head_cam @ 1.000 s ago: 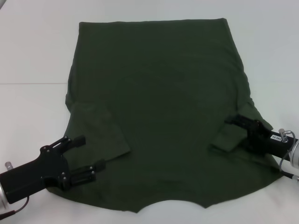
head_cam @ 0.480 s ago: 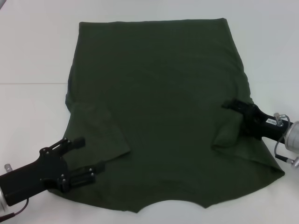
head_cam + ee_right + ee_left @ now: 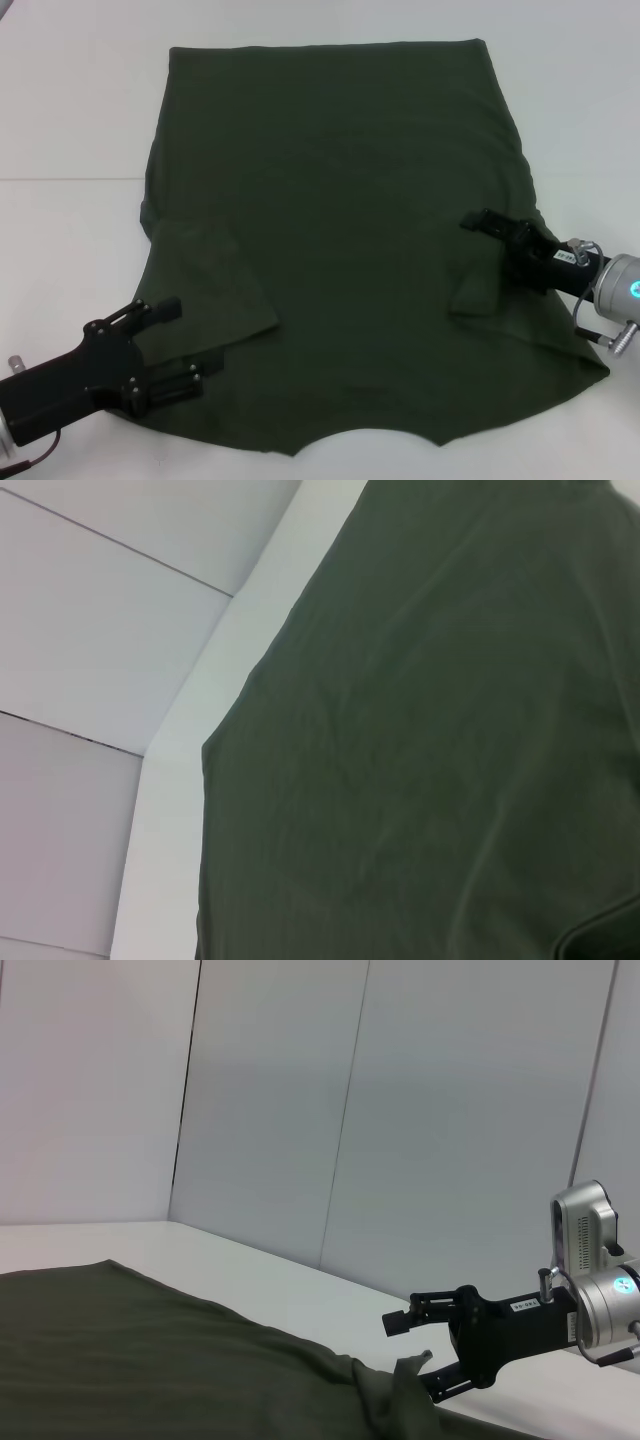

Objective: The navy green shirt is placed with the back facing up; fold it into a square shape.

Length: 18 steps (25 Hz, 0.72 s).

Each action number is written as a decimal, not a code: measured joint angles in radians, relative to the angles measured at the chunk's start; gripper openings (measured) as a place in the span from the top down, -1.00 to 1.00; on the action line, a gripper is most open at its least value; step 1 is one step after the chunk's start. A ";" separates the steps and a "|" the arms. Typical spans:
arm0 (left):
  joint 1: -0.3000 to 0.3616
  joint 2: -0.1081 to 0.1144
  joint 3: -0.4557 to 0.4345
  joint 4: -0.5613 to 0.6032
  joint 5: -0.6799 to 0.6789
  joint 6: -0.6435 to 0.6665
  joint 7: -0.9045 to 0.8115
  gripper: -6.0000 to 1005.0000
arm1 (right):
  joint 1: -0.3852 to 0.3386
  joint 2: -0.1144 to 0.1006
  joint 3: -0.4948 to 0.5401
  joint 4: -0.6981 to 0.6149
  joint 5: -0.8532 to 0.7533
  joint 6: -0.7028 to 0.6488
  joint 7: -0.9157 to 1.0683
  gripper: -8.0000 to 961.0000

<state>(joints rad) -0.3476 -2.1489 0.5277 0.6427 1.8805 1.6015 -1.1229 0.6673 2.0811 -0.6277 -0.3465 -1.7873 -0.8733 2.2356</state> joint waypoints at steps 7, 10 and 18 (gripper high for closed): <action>0.000 0.000 0.000 0.000 0.000 0.001 0.000 -0.85 | 0.051 -0.007 -0.050 -0.002 -0.004 0.014 -0.020 -0.90; -0.001 0.000 0.000 0.000 0.000 0.002 0.000 -0.85 | 0.082 -0.009 -0.099 -0.002 -0.004 0.036 -0.020 -0.90; -0.001 -0.002 0.000 0.000 0.000 0.002 0.000 -0.86 | 0.128 0.000 -0.223 -0.009 -0.004 0.028 -0.022 -0.90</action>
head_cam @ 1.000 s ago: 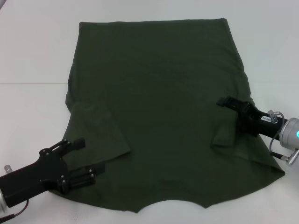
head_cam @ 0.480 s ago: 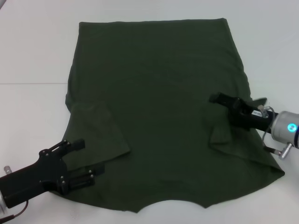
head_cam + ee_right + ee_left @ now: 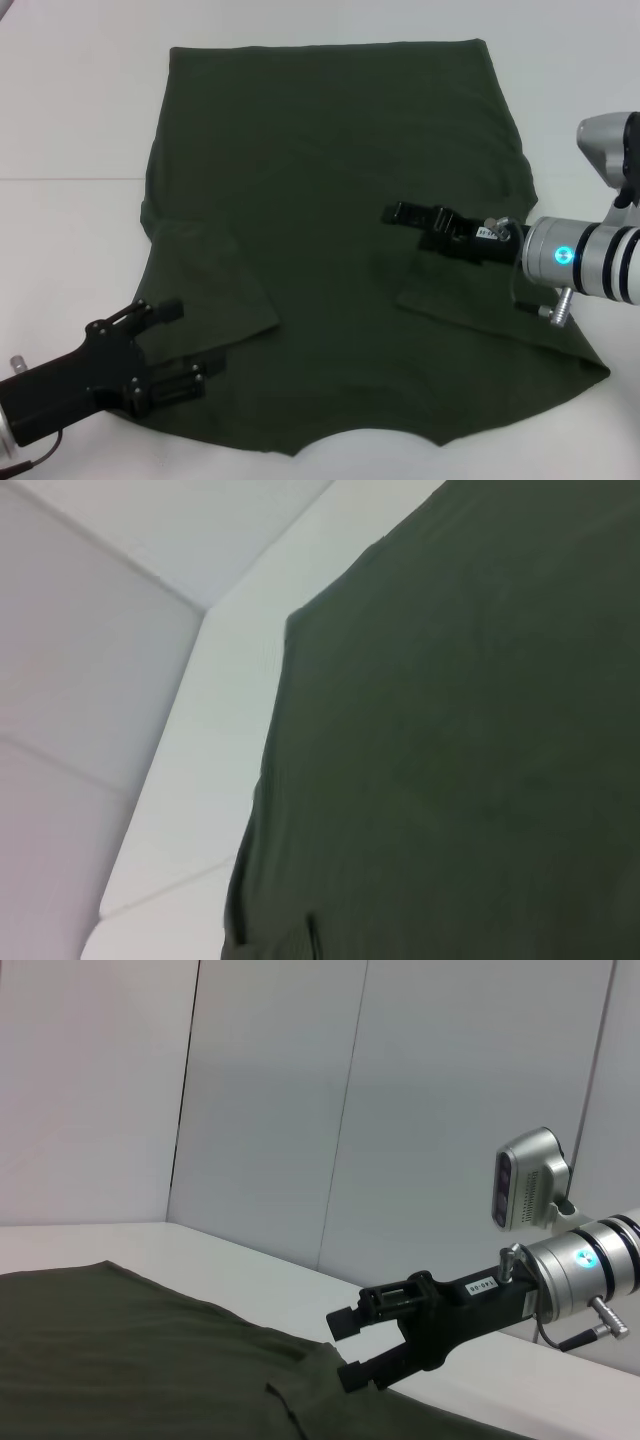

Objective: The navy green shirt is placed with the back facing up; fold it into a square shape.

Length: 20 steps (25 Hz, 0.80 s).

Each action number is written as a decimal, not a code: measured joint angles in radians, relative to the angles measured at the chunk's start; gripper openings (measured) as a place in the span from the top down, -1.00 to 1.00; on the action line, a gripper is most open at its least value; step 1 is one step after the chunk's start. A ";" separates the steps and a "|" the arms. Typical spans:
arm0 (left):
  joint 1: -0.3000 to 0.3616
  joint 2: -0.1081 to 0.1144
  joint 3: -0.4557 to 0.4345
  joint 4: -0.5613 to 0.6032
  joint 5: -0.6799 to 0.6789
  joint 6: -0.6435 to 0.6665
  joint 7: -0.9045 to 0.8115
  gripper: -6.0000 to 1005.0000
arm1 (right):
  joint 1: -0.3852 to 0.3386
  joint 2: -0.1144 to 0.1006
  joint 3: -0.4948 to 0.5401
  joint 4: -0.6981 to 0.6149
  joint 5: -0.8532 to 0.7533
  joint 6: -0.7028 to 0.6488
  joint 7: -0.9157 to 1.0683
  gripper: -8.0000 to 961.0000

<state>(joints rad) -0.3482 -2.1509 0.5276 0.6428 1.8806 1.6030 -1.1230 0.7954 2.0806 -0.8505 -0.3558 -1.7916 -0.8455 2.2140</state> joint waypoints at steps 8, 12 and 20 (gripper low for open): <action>-0.003 -0.001 -0.015 -0.013 -0.002 -0.010 -0.023 -0.86 | -0.098 0.001 0.037 -0.065 0.066 -0.108 -0.047 -0.90; -0.020 0.025 -0.071 -0.023 -0.002 -0.017 -0.245 -0.86 | -0.175 -0.020 0.041 -0.109 0.110 -0.230 -0.104 -0.90; -0.031 0.126 -0.043 -0.075 0.022 -0.021 -0.645 -0.86 | -0.305 -0.120 0.043 -0.122 0.103 -0.518 -0.244 -0.90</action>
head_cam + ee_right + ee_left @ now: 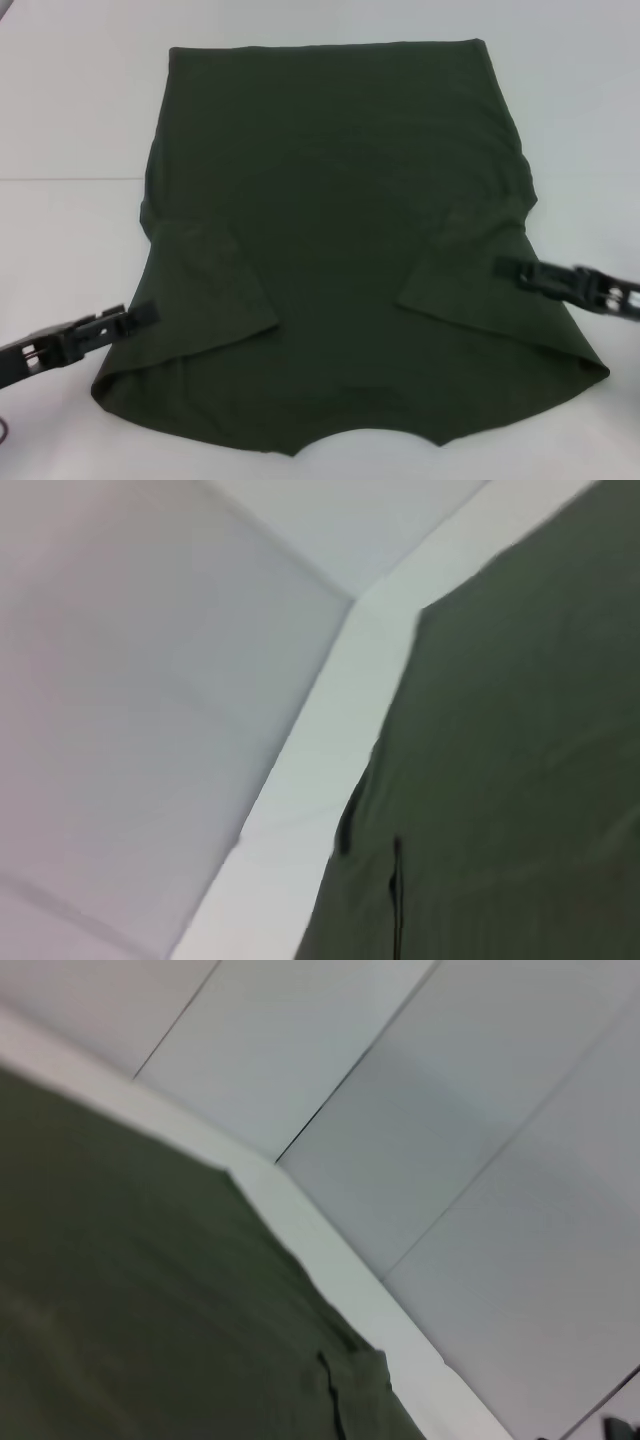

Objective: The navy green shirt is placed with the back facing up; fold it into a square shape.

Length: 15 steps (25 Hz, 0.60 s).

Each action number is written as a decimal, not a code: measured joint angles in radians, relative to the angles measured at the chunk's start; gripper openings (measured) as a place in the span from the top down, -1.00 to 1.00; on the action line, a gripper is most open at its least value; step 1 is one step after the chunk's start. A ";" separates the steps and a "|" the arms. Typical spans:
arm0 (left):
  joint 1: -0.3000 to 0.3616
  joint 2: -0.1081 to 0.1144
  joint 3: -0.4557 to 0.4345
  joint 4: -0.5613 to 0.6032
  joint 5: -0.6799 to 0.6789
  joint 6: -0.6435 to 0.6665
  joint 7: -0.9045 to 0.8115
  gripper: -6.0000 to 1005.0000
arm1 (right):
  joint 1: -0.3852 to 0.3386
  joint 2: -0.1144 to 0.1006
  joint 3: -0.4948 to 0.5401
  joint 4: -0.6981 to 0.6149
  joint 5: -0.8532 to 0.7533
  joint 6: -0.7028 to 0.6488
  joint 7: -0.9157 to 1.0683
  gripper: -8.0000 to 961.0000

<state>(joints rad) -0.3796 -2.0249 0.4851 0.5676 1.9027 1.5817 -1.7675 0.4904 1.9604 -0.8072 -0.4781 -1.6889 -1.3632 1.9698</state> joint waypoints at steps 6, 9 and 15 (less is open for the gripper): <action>-0.017 0.058 0.025 0.042 0.142 0.009 -0.282 -0.85 | -0.067 -0.014 0.000 -0.065 -0.085 -0.178 -0.352 -0.90; -0.032 0.075 0.026 0.062 0.206 0.015 -0.390 -0.85 | -0.085 0.004 0.003 -0.093 -0.127 -0.209 -0.497 -0.90; -0.081 0.101 0.022 0.069 0.336 0.016 -0.605 -0.86 | -0.117 0.041 0.003 -0.103 -0.152 -0.221 -0.759 -0.90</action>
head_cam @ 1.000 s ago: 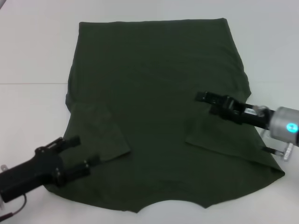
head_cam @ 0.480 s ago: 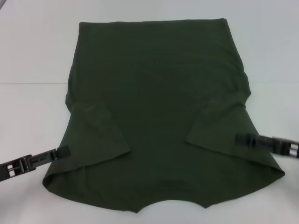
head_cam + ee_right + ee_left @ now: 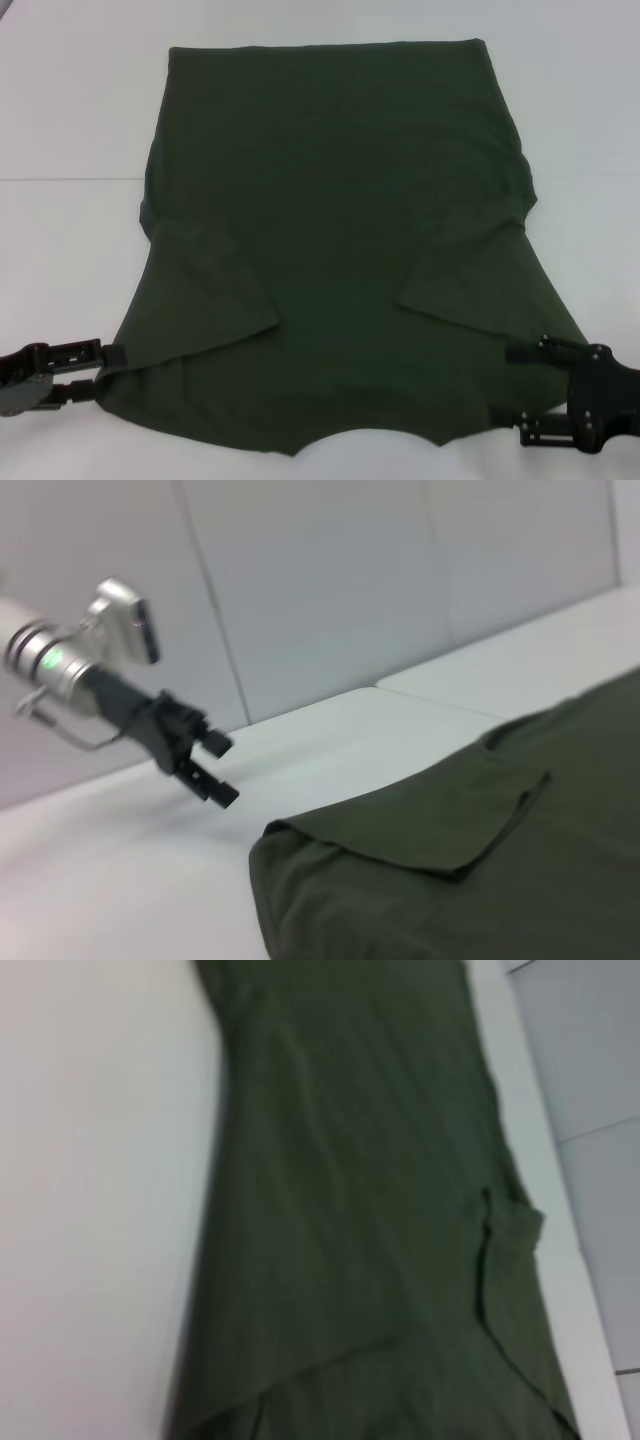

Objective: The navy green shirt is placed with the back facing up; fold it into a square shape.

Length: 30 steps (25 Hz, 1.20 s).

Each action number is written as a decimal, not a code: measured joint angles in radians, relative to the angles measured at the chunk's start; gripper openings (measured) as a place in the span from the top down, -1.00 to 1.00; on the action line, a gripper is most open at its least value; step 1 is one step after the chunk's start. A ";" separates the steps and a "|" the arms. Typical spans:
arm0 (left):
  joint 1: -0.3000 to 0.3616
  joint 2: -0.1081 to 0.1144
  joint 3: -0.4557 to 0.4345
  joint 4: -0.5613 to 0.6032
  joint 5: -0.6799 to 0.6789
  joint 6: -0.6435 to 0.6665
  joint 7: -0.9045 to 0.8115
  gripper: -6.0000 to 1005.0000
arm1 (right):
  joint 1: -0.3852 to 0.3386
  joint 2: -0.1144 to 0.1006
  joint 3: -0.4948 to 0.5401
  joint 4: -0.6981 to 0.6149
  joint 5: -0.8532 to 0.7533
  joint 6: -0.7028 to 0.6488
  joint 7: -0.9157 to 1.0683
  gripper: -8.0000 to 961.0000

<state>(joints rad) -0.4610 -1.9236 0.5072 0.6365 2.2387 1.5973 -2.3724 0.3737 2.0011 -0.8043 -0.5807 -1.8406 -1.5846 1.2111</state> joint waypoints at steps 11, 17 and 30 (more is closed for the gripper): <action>-0.056 0.025 0.002 -0.001 0.094 -0.028 -0.181 -0.86 | -0.031 0.012 0.001 -0.005 -0.001 0.015 -0.220 -0.90; -0.072 0.023 0.008 -0.009 0.140 -0.074 -0.187 -0.86 | -0.035 0.018 0.002 -0.014 -0.002 0.016 -0.248 -0.91; -0.079 0.004 0.044 -0.041 0.145 -0.199 -0.164 -0.85 | -0.031 0.029 0.002 -0.015 -0.002 0.021 -0.263 -0.90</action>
<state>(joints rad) -0.5399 -1.9195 0.5511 0.5953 2.3835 1.3987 -2.5364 0.3429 2.0298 -0.8022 -0.5954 -1.8422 -1.5639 0.9481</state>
